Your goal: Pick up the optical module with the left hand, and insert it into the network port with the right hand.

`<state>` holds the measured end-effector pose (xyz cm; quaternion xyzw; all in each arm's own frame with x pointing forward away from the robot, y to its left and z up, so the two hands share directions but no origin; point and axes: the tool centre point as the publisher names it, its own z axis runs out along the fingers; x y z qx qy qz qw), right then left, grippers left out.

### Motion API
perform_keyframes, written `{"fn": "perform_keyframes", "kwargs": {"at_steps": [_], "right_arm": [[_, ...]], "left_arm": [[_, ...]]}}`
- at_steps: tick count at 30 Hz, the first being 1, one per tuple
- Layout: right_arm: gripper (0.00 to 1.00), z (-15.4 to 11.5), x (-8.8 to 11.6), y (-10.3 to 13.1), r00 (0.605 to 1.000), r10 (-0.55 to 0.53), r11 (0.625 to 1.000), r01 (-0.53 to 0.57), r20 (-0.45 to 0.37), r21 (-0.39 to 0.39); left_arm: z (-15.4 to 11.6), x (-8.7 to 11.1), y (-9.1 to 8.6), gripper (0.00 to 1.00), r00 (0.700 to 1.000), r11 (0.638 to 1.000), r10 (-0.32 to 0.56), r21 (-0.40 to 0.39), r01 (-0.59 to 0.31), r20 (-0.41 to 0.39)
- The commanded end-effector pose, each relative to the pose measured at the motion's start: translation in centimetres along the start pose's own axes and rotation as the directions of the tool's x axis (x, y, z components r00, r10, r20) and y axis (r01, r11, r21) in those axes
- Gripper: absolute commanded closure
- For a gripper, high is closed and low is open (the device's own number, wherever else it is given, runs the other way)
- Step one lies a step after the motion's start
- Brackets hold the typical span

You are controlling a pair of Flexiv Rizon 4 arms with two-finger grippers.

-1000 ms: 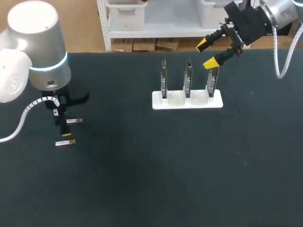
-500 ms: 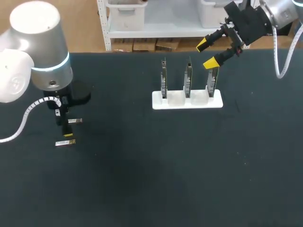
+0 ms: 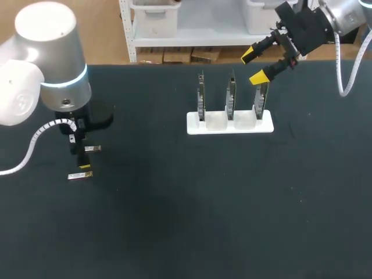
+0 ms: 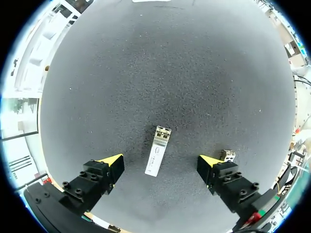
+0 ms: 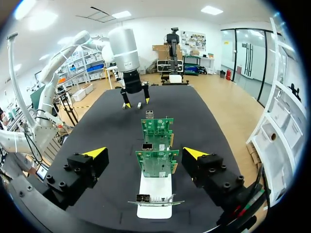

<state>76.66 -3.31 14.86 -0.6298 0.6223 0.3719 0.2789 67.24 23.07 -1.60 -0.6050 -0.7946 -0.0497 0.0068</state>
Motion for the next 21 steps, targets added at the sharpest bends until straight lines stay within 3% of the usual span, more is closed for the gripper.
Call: {"fn": "perform_keyframes", "kwargs": {"at_steps": [1,20,21], "right_arm": [[0.00,0.01,0.02,0.16,1.000,-0.001,1.000,0.001,0.000,0.004],[0.00,0.01,0.02,0.16,1.000,-0.001,1.000,0.001,0.000,0.004],[0.00,0.01,0.02,0.16,1.000,-0.001,1.000,0.001,0.000,0.004]], "left_arm": [[0.25,-0.14,0.33,0.00,1.000,1.000,0.002,0.007,-0.002,-0.003],[0.42,0.14,0.61,0.00,1.000,1.000,0.010,0.014,-0.009,-0.002],[0.42,0.14,0.63,0.04,1.000,1.000,0.010,0.015,-0.010,-0.001]]}}
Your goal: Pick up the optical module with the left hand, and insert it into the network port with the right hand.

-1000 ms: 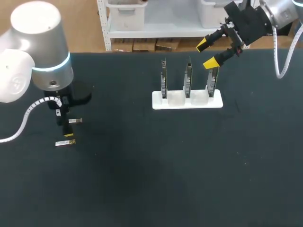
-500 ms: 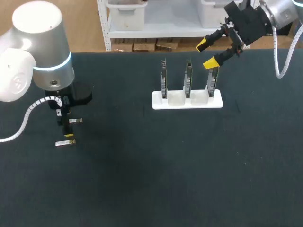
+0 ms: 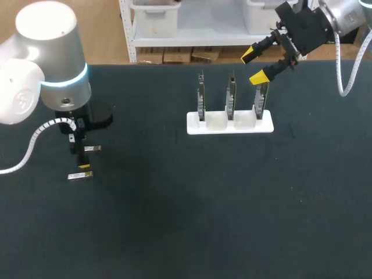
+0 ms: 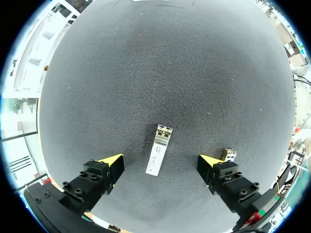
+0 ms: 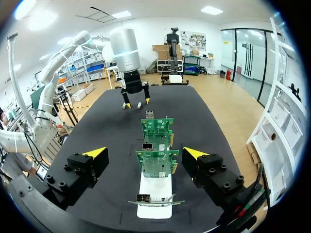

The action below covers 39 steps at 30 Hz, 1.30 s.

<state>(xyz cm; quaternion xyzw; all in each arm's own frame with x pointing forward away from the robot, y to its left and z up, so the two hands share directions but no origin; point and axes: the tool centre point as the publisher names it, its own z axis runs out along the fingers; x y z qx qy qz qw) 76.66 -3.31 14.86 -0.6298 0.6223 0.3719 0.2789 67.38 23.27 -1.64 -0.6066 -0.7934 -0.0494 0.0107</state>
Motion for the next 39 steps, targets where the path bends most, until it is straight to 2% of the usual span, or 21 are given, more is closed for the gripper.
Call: {"fn": "perform_keyframes", "kwargs": {"at_steps": [1,3,4,6,8,9,23,27,31,34,39], "right_arm": [[0.00,0.0,0.0,0.2,1.000,-0.001,1.000,0.001,0.000,0.004],[0.00,0.0,0.0,0.2,1.000,-0.001,1.000,0.001,0.000,0.004],[0.00,0.0,0.0,0.2,1.000,-0.001,1.000,0.001,0.000,0.004],[0.00,0.0,0.0,0.2,1.000,-0.001,1.000,0.001,0.000,0.004],[0.00,0.0,0.0,0.2,1.000,-0.001,1.000,0.001,0.000,0.004],[0.00,0.0,0.0,0.2,1.000,-0.001,1.000,0.001,0.000,0.004],[0.00,0.0,0.0,0.2,1.000,-0.001,1.000,0.001,0.000,0.004],[0.00,0.0,0.0,0.2,1.000,-0.001,1.000,0.001,0.000,0.004],[0.00,0.0,0.0,0.2,1.000,-0.001,1.000,0.001,0.000,0.004],[0.00,0.0,0.0,0.2,1.000,-0.001,1.000,0.001,0.000,0.004],[0.00,0.0,0.0,0.2,1.000,-0.001,1.000,0.001,0.000,0.004]], "left_arm": [[0.4,0.0,0.5,0.23,1.000,1.000,0.006,0.010,-0.006,0.005],[0.3,0.0,0.5,0.63,1.000,1.000,0.006,0.011,-0.006,0.008],[0.3,-0.1,0.6,0.77,1.000,1.000,0.007,0.011,-0.007,0.009],[0.3,-0.1,0.6,0.87,1.000,1.000,0.009,0.009,-0.009,0.011],[0.3,-0.1,0.6,0.92,1.000,1.000,0.010,0.009,-0.010,0.011],[0.3,-0.2,0.6,1.00,1.000,1.000,0.010,0.010,-0.010,0.012],[0.3,-0.2,0.6,1.00,1.000,1.000,0.012,0.014,-0.012,0.013],[-0.6,-0.5,0.7,1.00,0.998,1.000,0.007,0.015,-0.008,0.066],[-3.3,-1.8,0.9,1.00,0.981,1.000,0.024,-0.015,-0.022,0.191],[-5.7,-3.3,1.1,1.00,0.952,0.999,0.050,-0.034,-0.041,0.301],[-10.2,-6.6,1.5,1.00,0.852,0.996,0.088,-0.033,-0.083,0.516]]}}
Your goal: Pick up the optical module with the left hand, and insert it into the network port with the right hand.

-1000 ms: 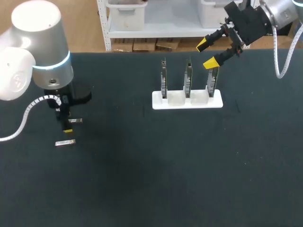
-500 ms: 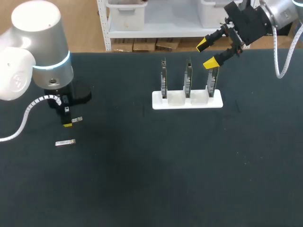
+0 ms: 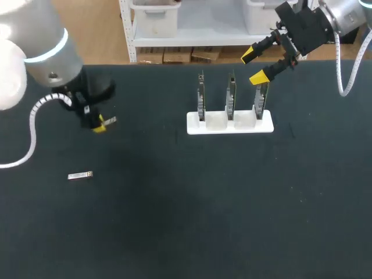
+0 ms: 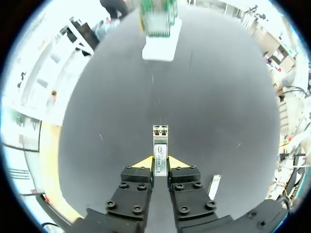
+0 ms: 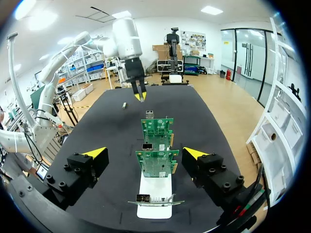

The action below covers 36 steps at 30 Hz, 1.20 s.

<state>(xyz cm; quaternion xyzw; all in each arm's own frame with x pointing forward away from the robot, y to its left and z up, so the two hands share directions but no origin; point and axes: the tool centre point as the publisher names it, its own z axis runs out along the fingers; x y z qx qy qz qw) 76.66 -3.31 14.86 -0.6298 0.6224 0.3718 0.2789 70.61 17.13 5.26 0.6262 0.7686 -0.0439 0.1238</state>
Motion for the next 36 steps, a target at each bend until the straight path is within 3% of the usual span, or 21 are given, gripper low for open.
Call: {"fn": "perform_keyframes", "kwargs": {"at_steps": [1,4,16,18,21,24,29,32,36], "right_arm": [[0.00,0.0,0.0,0.2,1.000,-0.001,1.000,0.001,0.000,0.004],[0.00,0.0,0.0,0.2,1.000,-0.001,1.000,0.001,0.000,0.004],[0.00,0.0,0.0,0.2,1.000,-0.001,1.000,0.001,0.000,0.004],[0.00,0.0,0.0,0.2,1.000,-0.001,1.000,0.001,0.000,0.004],[0.00,0.0,0.0,0.2,1.000,-0.001,1.000,0.001,0.000,0.004],[0.00,0.0,0.0,0.2,1.000,-0.001,1.000,0.001,0.000,0.004],[0.00,0.0,0.0,0.2,1.000,-0.001,1.000,0.001,0.000,0.004],[0.00,0.0,0.0,0.2,1.000,-0.001,1.000,0.001,0.000,0.004],[0.00,0.0,0.0,0.2,1.000,-0.001,1.000,0.001,0.000,0.004]], "left_arm": [[-3.3,-2.3,-0.3,1.00,0.968,0.999,0.043,0.008,-0.046,0.249],[-4.9,-4.3,-0.3,1.00,0.948,0.997,0.072,-0.005,-0.074,0.310],[-4.9,-4.3,-0.3,1.00,0.948,0.997,0.072,-0.005,-0.074,0.310],[-4.4,-2.5,-0.6,1.00,0.963,0.999,0.028,0.014,-0.033,0.268],[-4.6,-2.8,-0.4,1.00,0.952,1.000,0.007,0.005,-0.009,0.306],[-5.2,-5.8,0.0,1.00,0.917,1.000,0.021,-0.015,-0.017,0.398],[-7.1,-13.2,0.8,1.00,0.824,0.993,0.110,-0.030,-0.112,0.556],[-8.4,-16.1,1.1,1.00,0.789,0.987,0.158,-0.063,-0.150,0.594],[-9.9,-18.5,1.8,1.00,0.740,0.987,0.152,-0.067,-0.143,0.655]]}}
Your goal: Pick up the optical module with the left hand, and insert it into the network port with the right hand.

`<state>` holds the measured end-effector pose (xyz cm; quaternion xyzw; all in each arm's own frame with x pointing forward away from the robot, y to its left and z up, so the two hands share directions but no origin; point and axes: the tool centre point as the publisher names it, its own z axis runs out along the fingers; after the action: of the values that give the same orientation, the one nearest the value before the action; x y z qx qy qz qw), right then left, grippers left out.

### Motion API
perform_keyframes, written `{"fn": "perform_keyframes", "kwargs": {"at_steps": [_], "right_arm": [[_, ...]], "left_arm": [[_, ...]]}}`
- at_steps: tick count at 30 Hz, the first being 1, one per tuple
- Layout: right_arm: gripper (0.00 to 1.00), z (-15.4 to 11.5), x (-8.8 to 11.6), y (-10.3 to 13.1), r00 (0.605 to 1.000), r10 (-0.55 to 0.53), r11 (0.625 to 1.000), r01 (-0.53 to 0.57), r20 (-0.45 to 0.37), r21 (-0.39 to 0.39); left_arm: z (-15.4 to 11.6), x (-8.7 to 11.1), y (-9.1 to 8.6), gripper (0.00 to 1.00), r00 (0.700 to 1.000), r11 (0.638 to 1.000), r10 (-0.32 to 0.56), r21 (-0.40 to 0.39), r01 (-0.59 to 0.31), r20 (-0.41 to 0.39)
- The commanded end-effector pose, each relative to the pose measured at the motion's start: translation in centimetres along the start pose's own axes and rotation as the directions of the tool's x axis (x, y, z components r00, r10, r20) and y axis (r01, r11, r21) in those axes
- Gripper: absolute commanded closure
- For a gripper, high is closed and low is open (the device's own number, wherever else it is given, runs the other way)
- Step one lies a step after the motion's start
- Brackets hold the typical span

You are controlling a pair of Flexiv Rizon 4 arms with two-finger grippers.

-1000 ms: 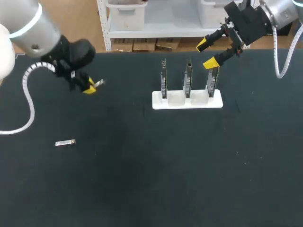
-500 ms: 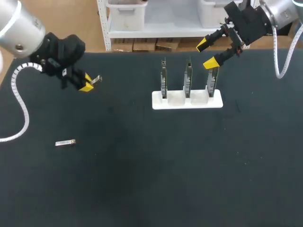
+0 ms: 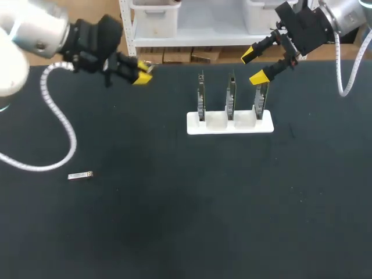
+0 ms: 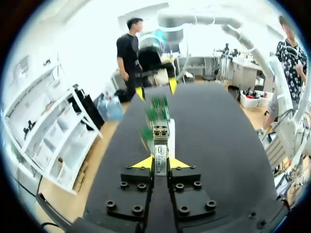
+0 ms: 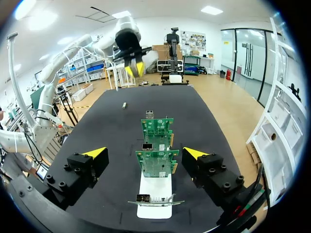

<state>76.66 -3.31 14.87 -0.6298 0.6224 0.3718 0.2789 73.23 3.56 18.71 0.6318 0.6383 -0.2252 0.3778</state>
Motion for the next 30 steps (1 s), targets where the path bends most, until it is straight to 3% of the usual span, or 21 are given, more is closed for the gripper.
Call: {"fn": "perform_keyframes", "kwargs": {"at_steps": [1,5,17,19,21,27,30], "right_arm": [[0.00,0.0,0.0,0.2,1.000,-0.001,1.000,0.001,0.000,0.004],[0.00,0.0,0.0,0.2,1.000,-0.001,1.000,0.001,0.000,0.004],[0.00,0.0,0.0,0.2,1.000,-0.001,1.000,0.001,0.000,0.004],[0.00,0.0,0.0,0.2,1.000,-0.001,1.000,0.001,0.000,0.004],[0.00,0.0,0.0,0.2,1.000,-0.001,1.000,0.001,0.000,0.004],[0.00,0.0,0.0,0.2,1.000,-0.001,1.000,0.001,0.000,0.004],[0.00,0.0,0.0,0.2,1.000,-0.001,1.000,0.001,0.000,0.004]], "left_arm": [[1.0,-2.1,1.3,1.00,0.996,1.000,0.002,0.014,-0.004,0.089],[1.6,-3.4,1.1,1.00,0.994,0.999,0.009,0.030,-0.013,0.108],[1.6,-3.4,1.1,1.00,0.994,0.999,0.009,0.030,-0.013,0.108],[1.2,-2.2,0.4,1.00,0.996,0.999,-0.020,0.038,0.016,0.088],[1.3,-2.3,0.2,1.00,0.994,0.999,-0.030,0.028,0.027,0.102],[3.1,-5.8,1.3,1.00,0.968,0.999,-0.030,-0.034,0.040,0.250],[4.2,-7.7,1.8,1.00,0.958,0.999,-0.029,-0.034,0.041,0.285]]}}
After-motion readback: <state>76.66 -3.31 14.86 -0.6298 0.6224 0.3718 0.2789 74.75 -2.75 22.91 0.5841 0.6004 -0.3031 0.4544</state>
